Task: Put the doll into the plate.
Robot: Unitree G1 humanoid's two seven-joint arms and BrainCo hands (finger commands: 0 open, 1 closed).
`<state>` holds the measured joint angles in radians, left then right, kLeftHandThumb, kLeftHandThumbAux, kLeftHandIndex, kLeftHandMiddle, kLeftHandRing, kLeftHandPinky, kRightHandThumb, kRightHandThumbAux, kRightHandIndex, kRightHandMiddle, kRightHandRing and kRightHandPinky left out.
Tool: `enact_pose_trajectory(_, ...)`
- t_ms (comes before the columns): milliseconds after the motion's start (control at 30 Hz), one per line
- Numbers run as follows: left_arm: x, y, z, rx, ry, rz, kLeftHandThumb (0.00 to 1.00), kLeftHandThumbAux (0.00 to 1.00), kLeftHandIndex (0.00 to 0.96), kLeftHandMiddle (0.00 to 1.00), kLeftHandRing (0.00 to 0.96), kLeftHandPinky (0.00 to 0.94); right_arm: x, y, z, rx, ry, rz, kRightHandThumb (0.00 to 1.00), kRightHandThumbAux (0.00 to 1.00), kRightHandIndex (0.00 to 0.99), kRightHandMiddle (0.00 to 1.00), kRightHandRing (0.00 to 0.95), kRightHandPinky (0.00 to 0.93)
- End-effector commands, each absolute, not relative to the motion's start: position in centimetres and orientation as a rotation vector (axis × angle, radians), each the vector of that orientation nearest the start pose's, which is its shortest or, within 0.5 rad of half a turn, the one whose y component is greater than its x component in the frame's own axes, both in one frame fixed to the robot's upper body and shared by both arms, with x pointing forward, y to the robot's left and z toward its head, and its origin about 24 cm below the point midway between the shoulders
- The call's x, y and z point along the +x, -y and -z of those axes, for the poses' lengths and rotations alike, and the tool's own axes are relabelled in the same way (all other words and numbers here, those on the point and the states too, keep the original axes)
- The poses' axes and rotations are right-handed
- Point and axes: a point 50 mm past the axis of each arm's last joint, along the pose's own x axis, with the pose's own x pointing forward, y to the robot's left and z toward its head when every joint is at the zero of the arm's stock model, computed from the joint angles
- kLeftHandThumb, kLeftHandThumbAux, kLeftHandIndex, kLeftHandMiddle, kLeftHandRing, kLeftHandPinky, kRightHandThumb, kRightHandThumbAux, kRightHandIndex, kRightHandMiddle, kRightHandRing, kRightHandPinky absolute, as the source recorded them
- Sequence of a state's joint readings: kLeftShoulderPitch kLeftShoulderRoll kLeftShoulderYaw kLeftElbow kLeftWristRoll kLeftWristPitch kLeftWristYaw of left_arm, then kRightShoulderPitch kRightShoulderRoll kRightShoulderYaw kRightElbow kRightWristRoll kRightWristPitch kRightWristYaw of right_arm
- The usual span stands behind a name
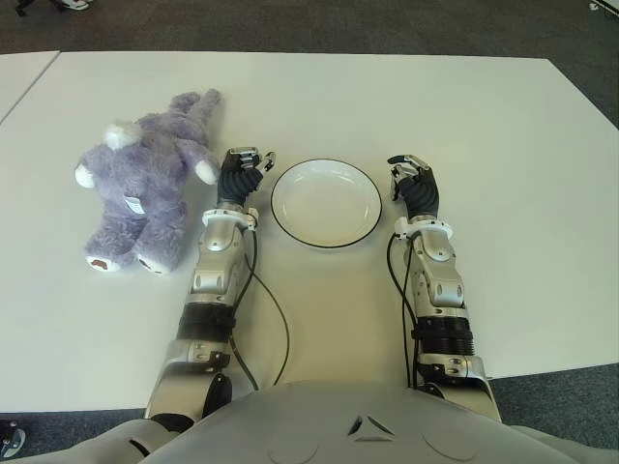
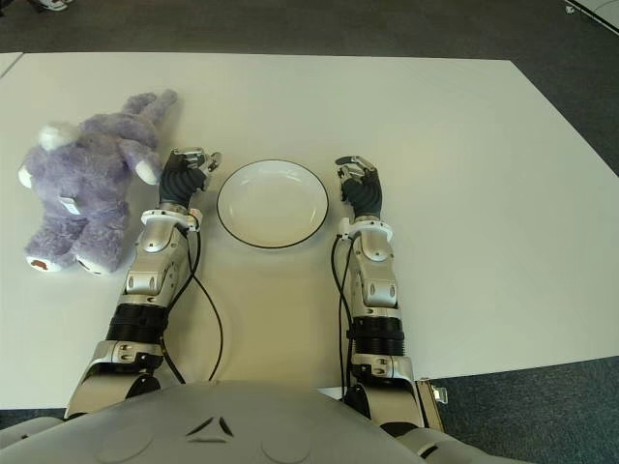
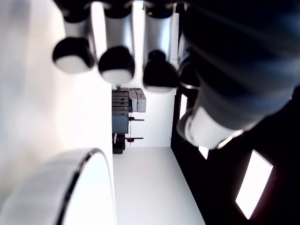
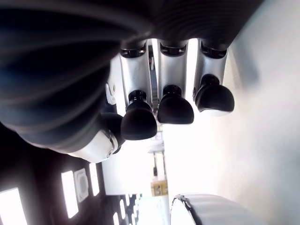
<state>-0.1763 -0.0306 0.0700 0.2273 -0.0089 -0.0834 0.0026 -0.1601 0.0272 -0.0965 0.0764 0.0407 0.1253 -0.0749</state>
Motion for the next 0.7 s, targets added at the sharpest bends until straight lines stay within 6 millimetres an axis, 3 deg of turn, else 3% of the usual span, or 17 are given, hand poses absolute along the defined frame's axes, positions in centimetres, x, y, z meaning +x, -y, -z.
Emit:
enact_pose_trajectory(33,25.79,-15.86,0.41,-0.043,-0.145,-0.071,0.426,0.786,0.777,0.859,0.874,0.875,26.5,16.45,-1.45,0.09,-0.202,0.151,0.7,0.722,0.439,0.847,0.835,0.832)
enact_pose_trajectory(700,25.66,-16.01,0.07,-0.016,-0.131,-0.097,0.437,0.786,0.774,0.856,0.874,0.877,26.39,16.25,-1.54,0.085,-0.198,0.148,0.699,0.722,0.439,0.855,0.843,0.838)
